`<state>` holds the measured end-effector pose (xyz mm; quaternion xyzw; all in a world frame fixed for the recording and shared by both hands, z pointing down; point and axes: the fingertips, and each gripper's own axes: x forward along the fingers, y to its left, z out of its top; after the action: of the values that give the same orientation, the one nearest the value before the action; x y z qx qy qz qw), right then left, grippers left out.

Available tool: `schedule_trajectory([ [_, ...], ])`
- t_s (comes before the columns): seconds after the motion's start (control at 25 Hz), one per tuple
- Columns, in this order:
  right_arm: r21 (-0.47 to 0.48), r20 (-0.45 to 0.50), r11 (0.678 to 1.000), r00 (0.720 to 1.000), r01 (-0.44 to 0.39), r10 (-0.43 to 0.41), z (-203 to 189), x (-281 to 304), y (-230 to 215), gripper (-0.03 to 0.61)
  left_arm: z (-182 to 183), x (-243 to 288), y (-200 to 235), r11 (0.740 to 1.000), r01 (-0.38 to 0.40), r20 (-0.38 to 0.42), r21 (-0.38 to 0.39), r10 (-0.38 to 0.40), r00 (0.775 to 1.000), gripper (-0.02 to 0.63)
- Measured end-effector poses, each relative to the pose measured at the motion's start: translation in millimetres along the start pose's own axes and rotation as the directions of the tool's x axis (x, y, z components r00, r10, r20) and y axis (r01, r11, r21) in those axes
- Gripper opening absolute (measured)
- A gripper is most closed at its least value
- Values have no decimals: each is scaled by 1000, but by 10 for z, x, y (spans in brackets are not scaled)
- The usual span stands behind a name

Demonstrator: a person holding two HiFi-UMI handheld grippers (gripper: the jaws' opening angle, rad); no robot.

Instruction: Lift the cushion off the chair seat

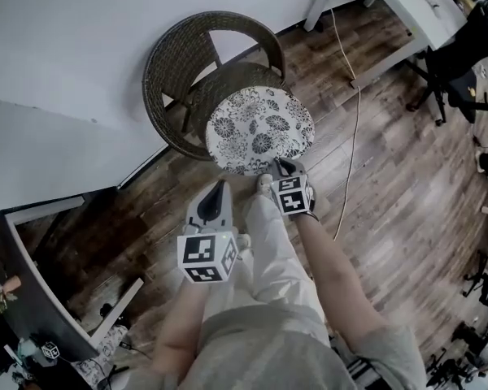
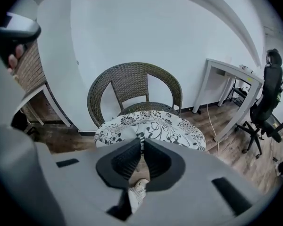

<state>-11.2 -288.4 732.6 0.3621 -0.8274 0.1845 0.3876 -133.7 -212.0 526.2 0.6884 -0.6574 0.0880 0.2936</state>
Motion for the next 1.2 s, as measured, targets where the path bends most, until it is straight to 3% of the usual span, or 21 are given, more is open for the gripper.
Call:
schedule_trajectory([
  [0.6, 2, 87, 997, 993, 76, -76, 181, -1084, 332, 24, 143, -951, -142, 1000, 25, 65, 14, -26, 998, 9],
  [1.2, 4, 236, 990, 962, 141, -138, 264, -2253, 602, 24, 220, -1737, -315, 998, 47, 142, 50, -53, 988, 9],
])
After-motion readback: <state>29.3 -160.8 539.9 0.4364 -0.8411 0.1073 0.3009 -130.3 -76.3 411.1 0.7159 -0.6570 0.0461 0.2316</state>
